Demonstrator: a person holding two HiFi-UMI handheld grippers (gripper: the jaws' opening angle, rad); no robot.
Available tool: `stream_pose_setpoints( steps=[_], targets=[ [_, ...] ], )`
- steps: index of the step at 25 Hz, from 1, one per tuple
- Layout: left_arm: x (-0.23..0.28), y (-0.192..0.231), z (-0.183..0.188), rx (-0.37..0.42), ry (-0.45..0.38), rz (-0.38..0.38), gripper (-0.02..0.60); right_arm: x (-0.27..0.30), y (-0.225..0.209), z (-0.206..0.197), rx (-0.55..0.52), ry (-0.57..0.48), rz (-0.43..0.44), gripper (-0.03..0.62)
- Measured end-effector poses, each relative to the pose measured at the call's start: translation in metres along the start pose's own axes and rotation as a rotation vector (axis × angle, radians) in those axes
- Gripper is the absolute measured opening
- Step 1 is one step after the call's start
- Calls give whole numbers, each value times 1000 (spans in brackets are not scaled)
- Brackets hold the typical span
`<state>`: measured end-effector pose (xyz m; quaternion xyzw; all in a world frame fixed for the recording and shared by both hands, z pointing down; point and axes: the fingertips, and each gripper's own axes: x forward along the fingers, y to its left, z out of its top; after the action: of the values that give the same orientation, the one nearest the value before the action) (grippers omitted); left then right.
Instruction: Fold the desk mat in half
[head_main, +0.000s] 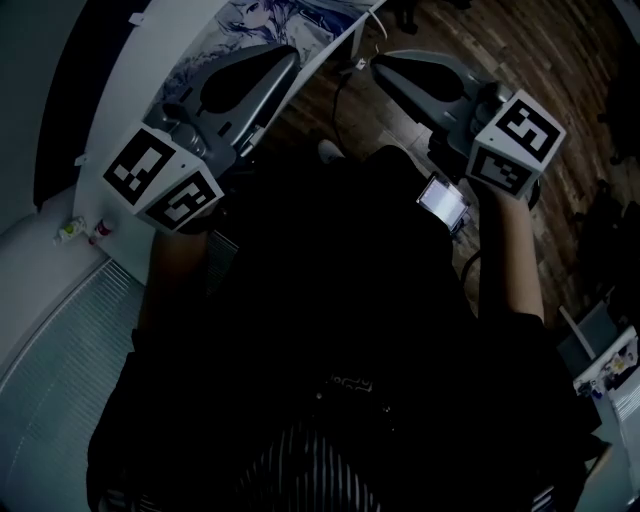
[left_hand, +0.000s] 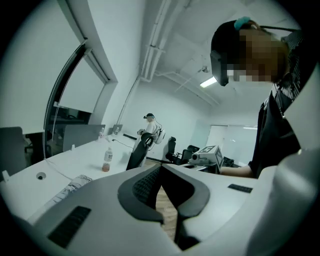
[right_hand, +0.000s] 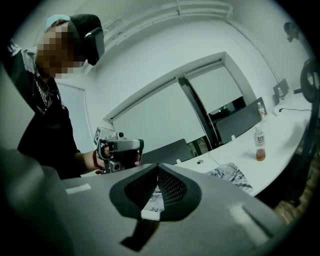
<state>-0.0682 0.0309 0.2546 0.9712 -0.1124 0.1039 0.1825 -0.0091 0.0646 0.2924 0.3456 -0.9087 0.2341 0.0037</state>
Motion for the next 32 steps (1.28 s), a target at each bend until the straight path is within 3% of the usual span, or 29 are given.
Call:
stream_pose_setpoints(
  steps=[5, 10, 17, 28, 32],
  targets=[
    [10, 14, -2, -30, -7, 9, 9, 19, -12, 15, -37, 58, 66, 5],
    [15, 36, -2, -86, -43, 108, 9, 46, -54, 45, -148, 137, 102, 5],
    [31, 72, 28, -152, -127, 181, 9, 69, -89, 84, -144, 133, 200, 5],
    [66, 113, 51, -204, -173, 320, 9, 74, -148, 94, -88, 175, 273, 5],
    [79, 116, 58, -216, -185, 320, 9, 77, -164, 96, -106, 198, 303, 5]
  ],
)
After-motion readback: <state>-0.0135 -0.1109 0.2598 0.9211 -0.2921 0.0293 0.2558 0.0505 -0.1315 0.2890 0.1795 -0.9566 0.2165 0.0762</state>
